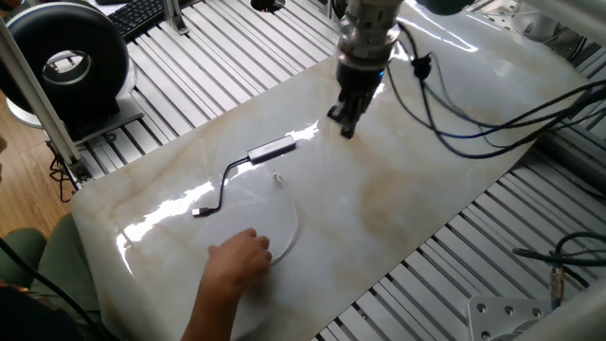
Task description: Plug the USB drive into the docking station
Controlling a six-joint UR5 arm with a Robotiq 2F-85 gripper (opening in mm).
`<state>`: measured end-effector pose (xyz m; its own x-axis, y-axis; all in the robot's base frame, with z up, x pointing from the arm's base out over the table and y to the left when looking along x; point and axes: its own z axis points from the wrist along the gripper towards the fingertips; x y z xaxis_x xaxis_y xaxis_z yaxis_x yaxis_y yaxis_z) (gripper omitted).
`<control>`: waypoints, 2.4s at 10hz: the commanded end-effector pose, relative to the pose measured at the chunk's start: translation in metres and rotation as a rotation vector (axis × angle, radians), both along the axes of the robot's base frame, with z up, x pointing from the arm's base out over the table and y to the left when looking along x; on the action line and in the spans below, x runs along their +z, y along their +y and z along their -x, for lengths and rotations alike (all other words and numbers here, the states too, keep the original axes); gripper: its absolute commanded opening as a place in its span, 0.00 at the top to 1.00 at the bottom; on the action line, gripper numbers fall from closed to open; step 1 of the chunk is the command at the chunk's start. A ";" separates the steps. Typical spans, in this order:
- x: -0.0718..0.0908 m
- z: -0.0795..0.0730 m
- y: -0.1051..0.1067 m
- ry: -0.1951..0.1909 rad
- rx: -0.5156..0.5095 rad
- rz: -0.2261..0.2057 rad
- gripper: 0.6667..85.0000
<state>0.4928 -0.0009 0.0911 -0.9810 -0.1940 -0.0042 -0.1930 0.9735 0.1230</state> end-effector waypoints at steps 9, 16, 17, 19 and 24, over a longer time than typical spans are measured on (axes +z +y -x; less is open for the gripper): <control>-0.048 0.002 0.067 0.092 -0.208 0.039 0.99; -0.042 0.019 0.029 0.033 -0.095 0.072 0.62; -0.040 0.019 0.026 0.029 -0.087 0.073 0.58; -0.036 0.016 0.022 0.022 -0.074 0.072 0.58; -0.048 0.010 0.036 -0.002 -0.093 0.081 0.45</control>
<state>0.4783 0.0269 0.0473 -0.9922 -0.1215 0.0280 -0.1203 0.9920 0.0393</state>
